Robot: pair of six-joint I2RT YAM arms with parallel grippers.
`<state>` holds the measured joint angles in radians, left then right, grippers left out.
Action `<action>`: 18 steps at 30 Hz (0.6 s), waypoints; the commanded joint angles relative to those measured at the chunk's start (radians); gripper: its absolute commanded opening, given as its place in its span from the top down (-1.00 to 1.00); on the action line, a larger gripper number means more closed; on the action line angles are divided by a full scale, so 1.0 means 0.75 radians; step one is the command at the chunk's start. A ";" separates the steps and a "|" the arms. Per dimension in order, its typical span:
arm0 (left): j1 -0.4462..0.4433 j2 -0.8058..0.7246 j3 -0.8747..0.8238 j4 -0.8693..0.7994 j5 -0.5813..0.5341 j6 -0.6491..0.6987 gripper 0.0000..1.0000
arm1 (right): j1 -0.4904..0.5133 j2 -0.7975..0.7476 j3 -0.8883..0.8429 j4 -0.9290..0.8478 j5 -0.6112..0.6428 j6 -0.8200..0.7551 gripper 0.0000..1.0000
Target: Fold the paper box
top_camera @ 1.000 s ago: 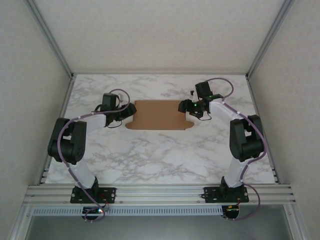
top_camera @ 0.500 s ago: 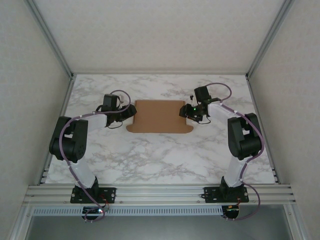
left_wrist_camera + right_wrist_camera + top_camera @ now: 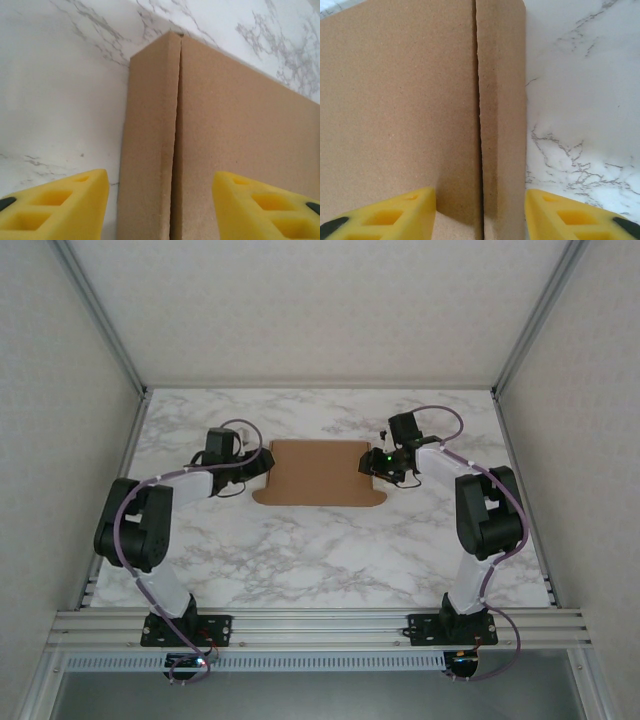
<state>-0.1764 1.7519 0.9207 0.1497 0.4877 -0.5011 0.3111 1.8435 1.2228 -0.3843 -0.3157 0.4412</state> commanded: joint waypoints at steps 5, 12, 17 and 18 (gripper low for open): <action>-0.018 0.107 0.044 -0.055 0.020 0.014 0.01 | 0.002 0.067 -0.020 -0.027 0.042 0.001 0.11; -0.025 0.146 0.043 -0.093 -0.034 0.018 0.13 | 0.001 0.134 -0.028 -0.042 0.091 0.021 0.35; -0.028 0.168 0.051 -0.112 -0.040 0.018 0.18 | 0.000 0.160 -0.039 -0.047 0.099 0.039 0.45; -0.028 0.168 0.052 -0.110 -0.040 0.019 0.19 | 0.001 0.154 -0.041 -0.043 0.090 0.041 0.45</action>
<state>-0.1875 1.8278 0.9672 0.1505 0.5091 -0.4976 0.3111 1.8771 1.2297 -0.3519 -0.3233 0.4591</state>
